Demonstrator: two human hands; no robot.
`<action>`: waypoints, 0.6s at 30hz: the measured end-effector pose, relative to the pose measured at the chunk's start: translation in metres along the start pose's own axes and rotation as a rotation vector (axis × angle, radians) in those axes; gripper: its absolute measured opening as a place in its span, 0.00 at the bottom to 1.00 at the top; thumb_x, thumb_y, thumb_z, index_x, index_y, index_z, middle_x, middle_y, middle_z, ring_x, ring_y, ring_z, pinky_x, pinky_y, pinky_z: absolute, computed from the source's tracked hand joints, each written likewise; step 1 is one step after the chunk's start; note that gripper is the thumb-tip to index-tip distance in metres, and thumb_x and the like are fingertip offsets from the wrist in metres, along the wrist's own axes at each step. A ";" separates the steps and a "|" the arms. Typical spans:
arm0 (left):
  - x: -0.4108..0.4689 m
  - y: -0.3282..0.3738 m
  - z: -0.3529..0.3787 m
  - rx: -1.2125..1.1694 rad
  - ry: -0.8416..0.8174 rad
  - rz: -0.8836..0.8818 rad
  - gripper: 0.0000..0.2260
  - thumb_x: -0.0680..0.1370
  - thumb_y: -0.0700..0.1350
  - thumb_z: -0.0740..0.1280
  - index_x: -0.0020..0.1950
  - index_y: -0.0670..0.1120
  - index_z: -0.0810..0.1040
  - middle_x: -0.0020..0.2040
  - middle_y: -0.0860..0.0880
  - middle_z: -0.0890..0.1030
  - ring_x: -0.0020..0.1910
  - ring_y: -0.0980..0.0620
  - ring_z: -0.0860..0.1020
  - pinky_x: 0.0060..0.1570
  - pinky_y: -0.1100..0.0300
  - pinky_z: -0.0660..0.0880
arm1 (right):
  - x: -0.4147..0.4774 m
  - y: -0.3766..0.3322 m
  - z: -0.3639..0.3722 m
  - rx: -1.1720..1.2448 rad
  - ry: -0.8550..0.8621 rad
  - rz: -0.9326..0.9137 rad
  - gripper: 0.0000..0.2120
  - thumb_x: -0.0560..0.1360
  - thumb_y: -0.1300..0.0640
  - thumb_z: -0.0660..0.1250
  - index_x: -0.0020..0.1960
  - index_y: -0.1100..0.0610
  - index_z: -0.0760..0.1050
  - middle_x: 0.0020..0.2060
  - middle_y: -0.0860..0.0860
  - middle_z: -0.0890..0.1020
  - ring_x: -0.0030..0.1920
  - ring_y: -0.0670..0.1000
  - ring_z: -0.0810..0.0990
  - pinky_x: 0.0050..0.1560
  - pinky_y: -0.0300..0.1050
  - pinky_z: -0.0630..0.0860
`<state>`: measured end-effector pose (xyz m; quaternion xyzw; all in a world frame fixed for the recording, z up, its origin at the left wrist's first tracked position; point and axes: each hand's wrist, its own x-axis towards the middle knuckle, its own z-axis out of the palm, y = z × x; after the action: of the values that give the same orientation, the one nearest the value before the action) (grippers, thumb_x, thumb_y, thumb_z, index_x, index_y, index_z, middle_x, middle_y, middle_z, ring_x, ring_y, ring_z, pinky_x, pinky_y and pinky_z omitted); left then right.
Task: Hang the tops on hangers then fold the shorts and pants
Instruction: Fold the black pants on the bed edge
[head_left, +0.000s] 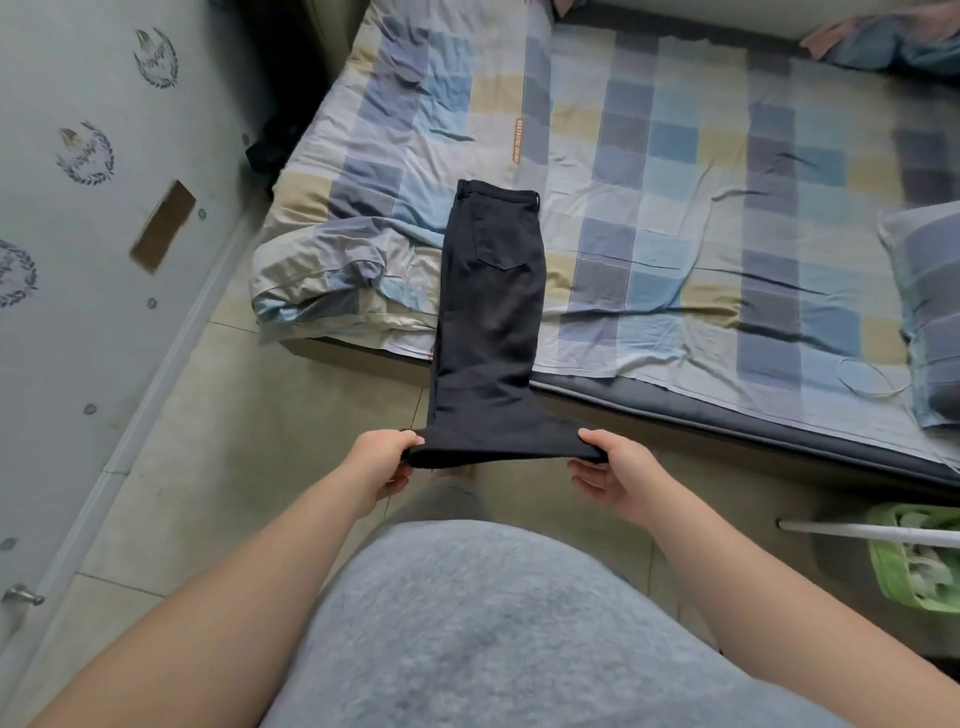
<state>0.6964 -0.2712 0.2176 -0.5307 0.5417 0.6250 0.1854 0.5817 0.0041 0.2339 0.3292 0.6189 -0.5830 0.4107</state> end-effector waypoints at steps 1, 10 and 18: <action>0.012 0.020 0.004 -0.063 0.003 -0.007 0.05 0.76 0.42 0.68 0.40 0.46 0.78 0.32 0.48 0.75 0.28 0.52 0.71 0.31 0.62 0.71 | 0.010 -0.020 0.006 0.009 0.010 -0.002 0.06 0.77 0.55 0.70 0.53 0.55 0.77 0.45 0.56 0.82 0.38 0.53 0.83 0.38 0.46 0.79; 0.108 0.231 0.028 -0.231 -0.068 -0.090 0.03 0.79 0.45 0.67 0.46 0.48 0.78 0.32 0.50 0.76 0.29 0.55 0.71 0.31 0.62 0.71 | 0.106 -0.212 0.072 0.069 0.078 0.057 0.07 0.78 0.53 0.68 0.53 0.56 0.77 0.46 0.56 0.83 0.46 0.53 0.84 0.41 0.48 0.78; 0.225 0.384 0.058 -0.338 -0.112 -0.210 0.09 0.80 0.45 0.64 0.39 0.49 0.75 0.26 0.53 0.75 0.30 0.57 0.70 0.37 0.63 0.69 | 0.220 -0.354 0.131 0.081 0.178 0.096 0.07 0.79 0.52 0.66 0.49 0.55 0.76 0.40 0.54 0.83 0.43 0.52 0.83 0.41 0.49 0.78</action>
<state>0.2774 -0.4299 0.1987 -0.5723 0.3596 0.7128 0.1873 0.1861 -0.1780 0.1991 0.4253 0.6125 -0.5556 0.3678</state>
